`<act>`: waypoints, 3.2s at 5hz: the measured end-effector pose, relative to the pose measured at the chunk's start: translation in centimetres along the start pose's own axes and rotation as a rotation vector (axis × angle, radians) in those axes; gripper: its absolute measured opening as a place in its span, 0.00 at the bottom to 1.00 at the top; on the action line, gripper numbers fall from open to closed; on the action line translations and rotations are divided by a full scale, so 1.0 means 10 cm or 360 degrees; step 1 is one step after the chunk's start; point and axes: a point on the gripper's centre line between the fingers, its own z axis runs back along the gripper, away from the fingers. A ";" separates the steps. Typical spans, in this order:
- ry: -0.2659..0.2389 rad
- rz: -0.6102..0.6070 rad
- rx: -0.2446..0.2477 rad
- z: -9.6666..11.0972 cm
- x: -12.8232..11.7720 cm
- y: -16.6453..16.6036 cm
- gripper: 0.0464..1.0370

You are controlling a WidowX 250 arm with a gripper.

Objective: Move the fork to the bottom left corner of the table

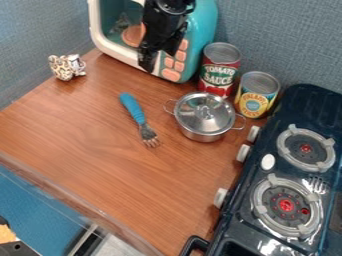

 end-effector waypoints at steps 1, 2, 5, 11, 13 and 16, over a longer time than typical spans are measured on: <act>-0.0109 -0.0013 0.0068 -0.18 0.28 0.23 0.96; -0.0136 -0.0116 0.0115 -0.36 0.26 0.45 0.96; 0.0019 -0.0271 0.0229 -0.80 -0.09 0.48 0.96; 0.0218 -0.0138 0.0043 -0.65 -0.04 0.50 0.36; 0.0145 -0.0058 -0.0023 -0.30 0.18 0.85 0.36; 0.0128 -0.0129 -0.0002 -0.32 0.23 1.79 0.36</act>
